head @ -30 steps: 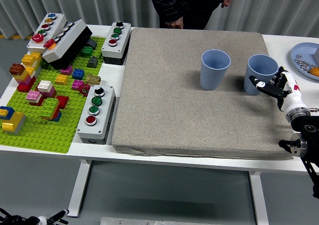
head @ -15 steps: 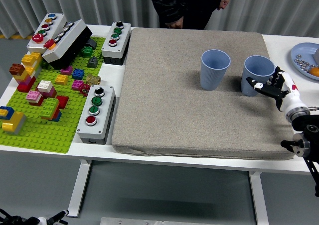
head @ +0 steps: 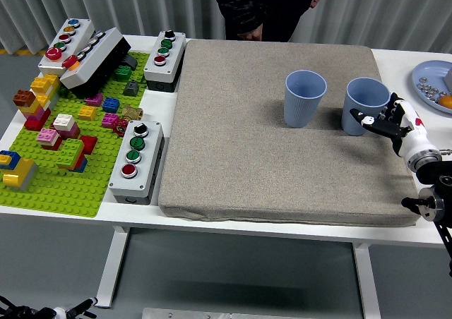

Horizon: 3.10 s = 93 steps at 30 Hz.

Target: Pick cup pour cup place

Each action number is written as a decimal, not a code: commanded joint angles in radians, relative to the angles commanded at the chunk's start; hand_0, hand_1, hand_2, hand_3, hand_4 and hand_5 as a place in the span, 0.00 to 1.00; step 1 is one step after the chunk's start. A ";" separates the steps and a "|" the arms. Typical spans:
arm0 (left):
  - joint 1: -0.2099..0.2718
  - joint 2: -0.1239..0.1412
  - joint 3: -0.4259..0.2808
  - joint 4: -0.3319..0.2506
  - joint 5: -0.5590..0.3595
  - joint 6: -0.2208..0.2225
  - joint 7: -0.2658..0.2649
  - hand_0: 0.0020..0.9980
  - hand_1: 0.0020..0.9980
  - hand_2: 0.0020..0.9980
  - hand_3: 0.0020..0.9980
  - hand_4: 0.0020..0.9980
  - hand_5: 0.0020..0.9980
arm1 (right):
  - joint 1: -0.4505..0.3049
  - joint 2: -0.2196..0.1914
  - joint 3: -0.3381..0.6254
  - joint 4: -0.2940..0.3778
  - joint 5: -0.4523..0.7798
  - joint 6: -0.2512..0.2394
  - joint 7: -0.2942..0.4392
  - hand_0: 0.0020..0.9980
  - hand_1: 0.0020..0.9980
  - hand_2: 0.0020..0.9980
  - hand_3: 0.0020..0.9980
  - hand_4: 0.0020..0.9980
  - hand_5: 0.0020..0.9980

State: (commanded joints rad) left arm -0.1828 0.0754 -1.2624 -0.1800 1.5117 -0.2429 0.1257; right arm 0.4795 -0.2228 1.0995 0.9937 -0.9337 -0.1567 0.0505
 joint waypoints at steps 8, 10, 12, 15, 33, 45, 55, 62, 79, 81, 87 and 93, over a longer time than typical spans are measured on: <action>0.001 0.000 -0.002 0.000 0.003 -0.001 0.000 0.86 0.87 0.89 0.77 0.60 1.00 | 0.000 -0.004 0.014 0.000 -0.016 0.031 -0.017 0.96 0.92 0.95 0.93 0.79 0.18; 0.001 0.000 -0.002 0.000 0.003 -0.001 0.001 0.86 0.87 0.89 0.77 0.60 1.00 | 0.000 -0.004 0.016 0.000 -0.018 0.038 -0.019 0.97 0.93 0.97 0.95 0.82 0.20; 0.001 0.000 -0.003 0.000 0.004 -0.001 0.001 0.86 0.87 0.89 0.77 0.60 1.00 | 0.000 -0.004 0.019 0.000 -0.026 0.046 -0.024 0.97 0.93 0.97 0.95 0.82 0.20; 0.001 0.000 -0.003 0.000 0.004 -0.001 0.001 0.86 0.87 0.89 0.77 0.60 1.00 | 0.001 -0.006 0.022 0.001 -0.036 0.065 -0.032 0.97 0.93 0.97 0.95 0.82 0.20; 0.007 0.000 -0.005 0.000 0.002 0.000 0.001 0.86 0.87 0.89 0.77 0.60 1.00 | -0.014 -0.020 0.052 0.023 -0.068 0.083 -0.061 0.99 0.95 1.00 1.00 0.85 0.22; 0.017 0.003 -0.012 0.000 0.003 0.001 0.002 0.86 0.87 0.89 0.77 0.60 1.00 | -0.073 -0.073 0.066 0.096 -0.085 0.098 -0.086 1.00 0.95 1.00 1.00 0.86 0.23; 0.015 0.004 -0.017 0.000 0.004 0.002 0.000 0.86 0.87 0.89 0.77 0.60 1.00 | -0.085 -0.118 0.115 0.172 -0.103 0.094 -0.108 1.00 0.95 1.00 1.00 0.86 0.23; 0.013 0.008 -0.016 0.000 -0.001 0.001 0.000 0.86 0.87 0.89 0.77 0.60 1.00 | 0.011 -0.188 0.139 0.218 -0.116 0.096 -0.176 1.00 0.95 1.00 1.00 0.86 0.23; 0.007 0.004 -0.005 0.000 -0.009 0.000 -0.002 0.86 0.87 0.89 0.77 0.60 1.00 | 0.177 -0.059 0.234 0.055 0.178 -0.163 0.040 0.89 0.76 0.75 0.76 0.74 1.00; 0.007 0.004 -0.004 0.000 -0.009 -0.001 -0.002 0.86 0.87 0.89 0.77 0.60 1.00 | 0.174 -0.053 0.240 0.046 0.167 -0.159 0.033 0.89 0.76 0.75 0.76 0.74 1.00; 0.008 0.004 -0.004 0.000 -0.008 -0.001 -0.002 0.86 0.87 0.88 0.77 0.60 1.00 | 0.167 -0.045 0.241 0.039 0.156 -0.157 0.027 0.92 0.82 0.81 0.79 0.74 1.00; 0.007 0.003 -0.005 0.000 -0.008 -0.001 -0.002 0.86 0.87 0.89 0.77 0.60 1.00 | 0.166 -0.044 0.241 0.037 0.147 -0.154 0.022 0.93 0.83 0.83 0.81 0.75 1.00</action>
State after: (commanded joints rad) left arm -0.1756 0.0786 -1.2676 -0.1800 1.5039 -0.2442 0.1242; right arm 0.6458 -0.2663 1.3403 1.0312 -0.7863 -0.3108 0.0723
